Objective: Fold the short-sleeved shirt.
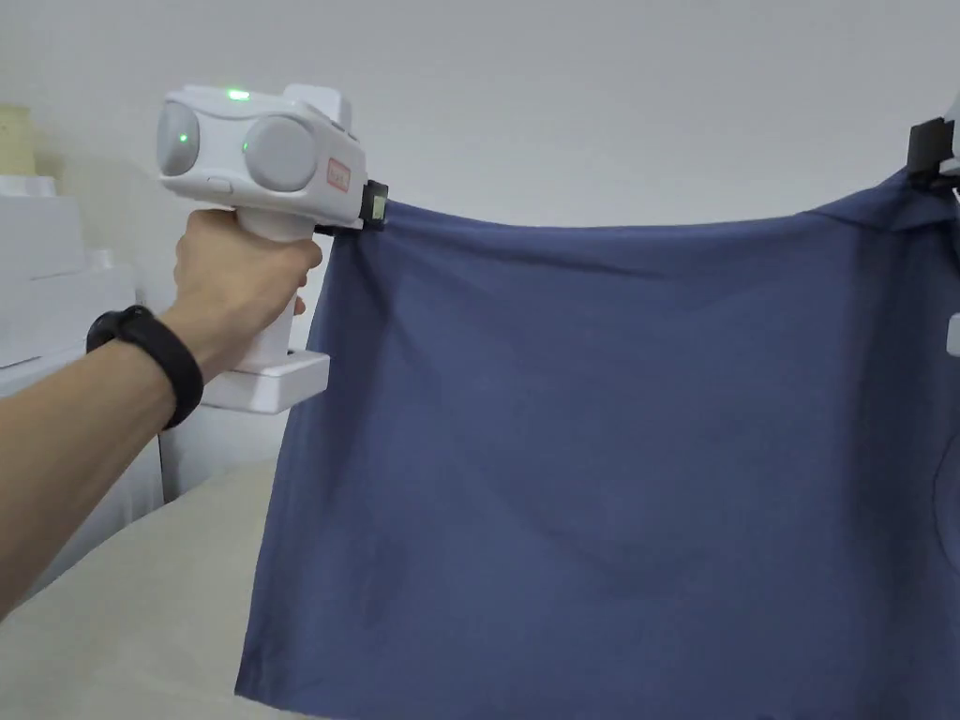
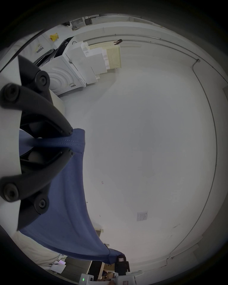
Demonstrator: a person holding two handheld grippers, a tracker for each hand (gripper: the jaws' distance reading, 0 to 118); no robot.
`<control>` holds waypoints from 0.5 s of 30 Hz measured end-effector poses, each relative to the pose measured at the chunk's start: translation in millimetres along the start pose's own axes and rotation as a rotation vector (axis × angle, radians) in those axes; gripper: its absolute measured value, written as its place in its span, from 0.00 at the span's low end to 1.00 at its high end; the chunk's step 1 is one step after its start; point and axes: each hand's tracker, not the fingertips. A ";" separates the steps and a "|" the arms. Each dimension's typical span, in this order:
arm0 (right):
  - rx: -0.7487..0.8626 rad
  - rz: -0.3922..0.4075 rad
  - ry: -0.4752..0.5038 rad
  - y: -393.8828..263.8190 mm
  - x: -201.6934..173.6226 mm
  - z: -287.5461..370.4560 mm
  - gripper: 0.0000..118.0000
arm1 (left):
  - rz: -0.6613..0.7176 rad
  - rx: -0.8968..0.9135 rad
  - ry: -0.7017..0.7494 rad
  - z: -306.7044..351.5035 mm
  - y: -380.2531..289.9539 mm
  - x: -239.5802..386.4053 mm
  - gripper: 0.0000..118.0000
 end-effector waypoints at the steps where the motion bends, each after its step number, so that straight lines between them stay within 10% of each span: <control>1: 0.000 -0.002 -0.003 2.5 -1.5 -8.5 0.03 | -0.015 -0.003 -0.003 -9.4 0.4 1.4 0.06; 15: -0.042 0.036 -0.053 -31.0 -15.9 -77.7 0.03 | 0.010 -0.047 -0.011 -93.8 -30.6 7.4 0.06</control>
